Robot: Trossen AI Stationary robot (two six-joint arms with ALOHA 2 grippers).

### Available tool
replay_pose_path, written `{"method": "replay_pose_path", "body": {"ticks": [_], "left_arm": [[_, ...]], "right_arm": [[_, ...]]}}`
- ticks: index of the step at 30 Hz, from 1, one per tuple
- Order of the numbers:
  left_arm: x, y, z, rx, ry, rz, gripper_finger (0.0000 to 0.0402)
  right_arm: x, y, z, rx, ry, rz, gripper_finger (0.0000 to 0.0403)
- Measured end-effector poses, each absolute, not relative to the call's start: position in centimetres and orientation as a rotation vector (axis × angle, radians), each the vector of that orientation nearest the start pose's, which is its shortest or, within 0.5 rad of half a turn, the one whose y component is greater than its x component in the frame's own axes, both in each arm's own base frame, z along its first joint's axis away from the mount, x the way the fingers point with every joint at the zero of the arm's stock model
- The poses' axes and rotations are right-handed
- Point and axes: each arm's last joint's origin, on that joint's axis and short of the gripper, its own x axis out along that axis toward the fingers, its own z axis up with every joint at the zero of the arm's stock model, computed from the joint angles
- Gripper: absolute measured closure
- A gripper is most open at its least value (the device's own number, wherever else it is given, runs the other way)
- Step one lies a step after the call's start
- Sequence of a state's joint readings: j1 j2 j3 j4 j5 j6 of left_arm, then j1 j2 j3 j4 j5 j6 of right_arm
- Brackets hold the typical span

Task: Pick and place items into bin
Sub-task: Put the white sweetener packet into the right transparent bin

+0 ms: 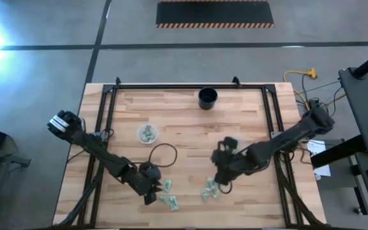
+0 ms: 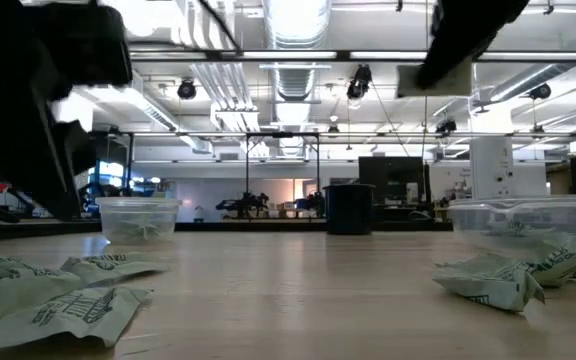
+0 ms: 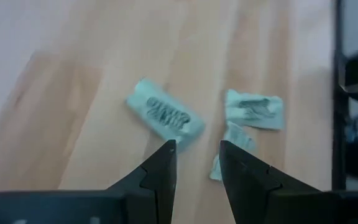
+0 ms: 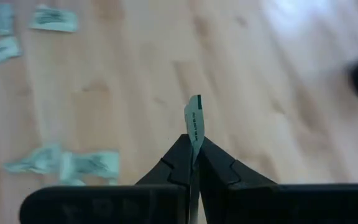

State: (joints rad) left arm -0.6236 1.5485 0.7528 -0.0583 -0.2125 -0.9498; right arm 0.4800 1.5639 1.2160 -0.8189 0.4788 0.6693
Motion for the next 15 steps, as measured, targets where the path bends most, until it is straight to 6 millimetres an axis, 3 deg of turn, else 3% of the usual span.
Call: {"method": "replay_pose_path", "body": {"ticks": [7,15], "left_arm": [[24.7,-16.4,15.3,-0.759,0.896,0.152,0.0297],[25.2,-15.8,15.9,-0.918,0.858,0.213,0.0297]], "right_arm": [[23.1,10.5,28.3,0.08,0.998,-0.453,0.0394],[20.0,8.9,27.1,0.144,1.001,-0.489,0.0394]]}}
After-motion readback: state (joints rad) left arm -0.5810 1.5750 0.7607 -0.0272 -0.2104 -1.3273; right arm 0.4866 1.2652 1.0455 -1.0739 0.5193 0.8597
